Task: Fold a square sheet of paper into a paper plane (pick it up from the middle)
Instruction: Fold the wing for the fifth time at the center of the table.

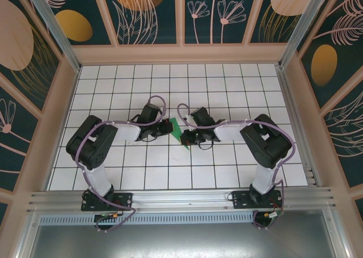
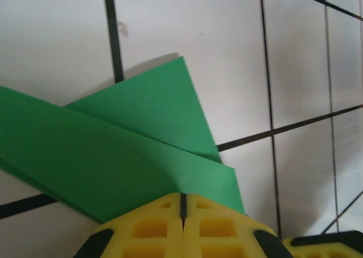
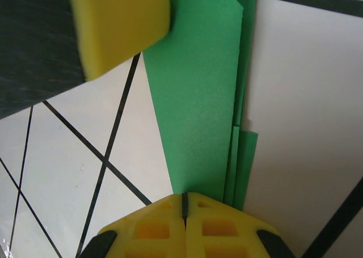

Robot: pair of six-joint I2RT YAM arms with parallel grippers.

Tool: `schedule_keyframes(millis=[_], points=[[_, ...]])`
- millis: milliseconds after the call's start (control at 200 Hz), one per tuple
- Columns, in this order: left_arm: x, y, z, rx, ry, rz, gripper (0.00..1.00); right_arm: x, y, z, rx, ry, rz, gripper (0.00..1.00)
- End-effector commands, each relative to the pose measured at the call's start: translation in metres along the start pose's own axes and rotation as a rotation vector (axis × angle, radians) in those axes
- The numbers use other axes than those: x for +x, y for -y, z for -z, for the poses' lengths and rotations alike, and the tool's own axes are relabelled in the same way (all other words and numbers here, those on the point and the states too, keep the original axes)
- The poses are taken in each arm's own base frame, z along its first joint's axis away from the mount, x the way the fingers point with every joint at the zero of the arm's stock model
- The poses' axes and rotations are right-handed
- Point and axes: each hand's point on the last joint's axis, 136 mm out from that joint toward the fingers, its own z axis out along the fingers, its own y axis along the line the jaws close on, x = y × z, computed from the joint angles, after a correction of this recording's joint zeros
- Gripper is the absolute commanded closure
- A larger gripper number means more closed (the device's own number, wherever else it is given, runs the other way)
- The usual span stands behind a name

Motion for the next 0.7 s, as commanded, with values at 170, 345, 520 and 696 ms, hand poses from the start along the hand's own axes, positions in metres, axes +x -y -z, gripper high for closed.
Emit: schedule_keyframes(millis=[170,345,520,696], points=[[-0.016,-0.041,-0.001,-0.223,0.071,-0.017,0.94,0.1,0.071,-0.003,0.265,-0.296,-0.147,1.0],[-0.026,-0.077,0.014,-0.315,0.126,0.04,0.94,0.103,0.072,-0.002,0.27,-0.3,-0.15,1.0],[-0.044,-0.105,0.028,-0.358,0.166,0.09,0.92,0.105,0.072,-0.002,0.265,-0.301,-0.159,1.0],[-0.06,-0.106,0.036,-0.38,0.195,0.087,0.87,0.091,0.06,-0.001,0.23,-0.267,-0.156,1.0]])
